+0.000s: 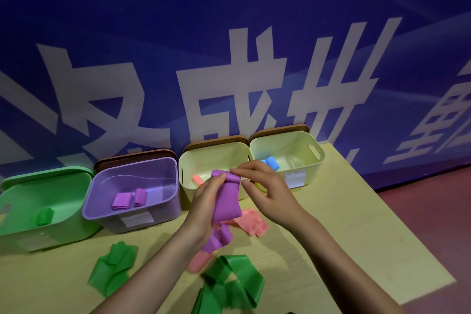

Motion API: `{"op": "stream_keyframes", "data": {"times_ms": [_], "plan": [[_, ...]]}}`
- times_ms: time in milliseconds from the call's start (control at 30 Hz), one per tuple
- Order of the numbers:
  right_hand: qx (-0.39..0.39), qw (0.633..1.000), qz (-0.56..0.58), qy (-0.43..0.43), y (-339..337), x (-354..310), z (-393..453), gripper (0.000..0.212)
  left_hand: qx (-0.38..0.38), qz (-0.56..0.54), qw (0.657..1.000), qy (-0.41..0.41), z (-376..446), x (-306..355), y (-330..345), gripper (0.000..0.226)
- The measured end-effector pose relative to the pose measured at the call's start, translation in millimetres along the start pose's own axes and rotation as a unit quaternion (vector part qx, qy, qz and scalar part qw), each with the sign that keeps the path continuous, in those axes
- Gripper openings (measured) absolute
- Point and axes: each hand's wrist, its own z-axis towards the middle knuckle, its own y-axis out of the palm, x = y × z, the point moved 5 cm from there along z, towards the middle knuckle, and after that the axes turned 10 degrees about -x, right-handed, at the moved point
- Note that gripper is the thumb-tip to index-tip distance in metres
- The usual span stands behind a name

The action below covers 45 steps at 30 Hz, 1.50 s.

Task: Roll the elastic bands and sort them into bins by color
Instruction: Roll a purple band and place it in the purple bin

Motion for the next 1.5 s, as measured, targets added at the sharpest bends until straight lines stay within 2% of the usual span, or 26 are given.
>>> {"op": "stream_keyframes", "data": {"times_ms": [133, 233, 333, 433, 467, 600, 767, 900, 1000, 1100, 1167, 1233, 1300, 1433, 1500], "plan": [[0.007, 0.982, 0.133, 0.13, 7.2, 14.5, 2.2, 0.04, -0.004, 0.04, 0.999, 0.024, 4.6, 2.1, -2.2, 0.03], [-0.019, 0.959, 0.207, 0.194, 14.8, 16.1, 5.0, 0.023, -0.046, 0.065, 0.996, 0.048, 6.6, 3.9, -1.0, 0.024], [-0.01, 0.963, 0.209, 0.171, 14.8, 9.6, 7.1, 0.009, -0.046, 0.024, 0.998, 0.046, 8.8, -0.9, -7.0, 0.023], [-0.016, 0.971, 0.177, 0.162, 15.7, 9.7, 8.4, 0.009, -0.023, 0.01, 0.999, 0.022, 11.9, -5.7, -12.3, 0.05], [-0.02, 0.974, 0.157, 0.163, 16.6, 10.4, 8.1, 0.008, -0.021, 0.011, 1.0, 0.014, 13.0, -6.3, -12.8, 0.053], [-0.014, 0.974, 0.16, 0.161, 18.9, 14.1, 5.5, 0.006, -0.012, 0.036, 0.999, -0.004, 17.0, -5.5, -13.6, 0.038], [-0.015, 0.971, 0.183, 0.155, 19.2, 14.5, 5.1, 0.013, -0.016, 0.053, 0.998, -0.001, 19.4, -3.3, -14.2, 0.062], [-0.028, 0.969, 0.197, 0.146, 20.8, 10.3, 3.2, 0.017, -0.025, 0.101, 0.994, 0.02, 22.3, 4.0, -14.4, 0.05], [-0.012, 0.967, 0.21, 0.145, 20.0, 9.3, 2.4, 0.023, -0.048, 0.138, 0.989, 0.037, 22.0, 6.9, -14.0, 0.041], [0.008, 0.964, 0.217, 0.154, 19.0, 12.8, 3.8, 0.019, -0.074, 0.154, 0.984, 0.06, 17.0, 10.3, -13.8, 0.025], [0.009, 0.973, 0.18, 0.143, 19.2, 13.6, 3.7, 0.016, -0.078, 0.206, 0.971, 0.093, 13.4, 11.9, -13.4, 0.029], [0.017, 0.988, 0.096, 0.119, 19.0, 13.6, 2.4, 0.018, -0.07, 0.242, 0.96, 0.12, 11.1, 12.4, -12.2, 0.034], [0.036, 0.994, 0.03, 0.095, 19.3, 10.8, 2.1, 0.022, -0.047, 0.242, 0.96, 0.133, 10.6, 12.5, -12.0, 0.024], [0.074, 0.995, -0.01, 0.058, 15.3, 2.5, 5.9, 0.027, -0.022, 0.123, 0.986, 0.112, 11.2, 10.1, -10.4, 0.015], [0.072, 0.996, -0.047, 0.031, 10.6, 0.0, 7.7, 0.03, -0.014, 0.038, 0.997, 0.071, 9.9, 3.9, -10.9, 0.021]]}}
